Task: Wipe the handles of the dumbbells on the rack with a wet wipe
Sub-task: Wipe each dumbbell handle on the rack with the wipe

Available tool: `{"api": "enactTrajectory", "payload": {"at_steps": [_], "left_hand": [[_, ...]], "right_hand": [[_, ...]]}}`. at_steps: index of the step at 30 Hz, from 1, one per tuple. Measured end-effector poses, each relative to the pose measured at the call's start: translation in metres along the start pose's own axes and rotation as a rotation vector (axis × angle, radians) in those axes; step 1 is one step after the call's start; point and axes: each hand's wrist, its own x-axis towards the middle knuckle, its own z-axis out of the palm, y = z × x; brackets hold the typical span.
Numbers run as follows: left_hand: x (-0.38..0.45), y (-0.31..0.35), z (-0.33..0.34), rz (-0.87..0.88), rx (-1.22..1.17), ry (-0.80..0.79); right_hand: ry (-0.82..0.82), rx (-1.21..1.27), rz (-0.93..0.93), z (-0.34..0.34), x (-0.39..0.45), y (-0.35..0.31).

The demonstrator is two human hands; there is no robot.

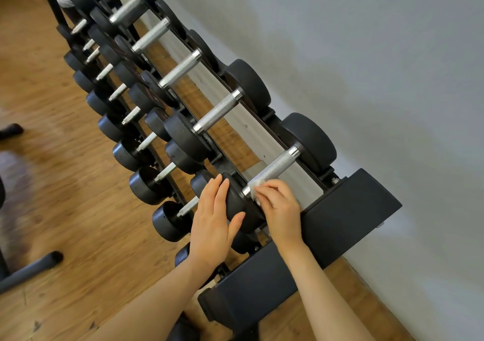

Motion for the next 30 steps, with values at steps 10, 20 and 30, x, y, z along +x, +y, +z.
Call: {"api": "enactTrajectory", "payload": {"at_steps": [10,20,30], "left_hand": [[-0.001,0.003,-0.001,-0.021,-0.007,-0.011],[-0.001,0.002,-0.001,-0.023,-0.012,-0.003],[-0.001,0.002,0.000,-0.022,-0.006,0.012]], "right_hand": [[0.074,0.088,0.090,0.005,-0.005,-0.006],[0.188,0.214,0.335,0.006,-0.001,-0.009],[0.244,0.204,0.354,0.002,0.006,-0.008]]}}
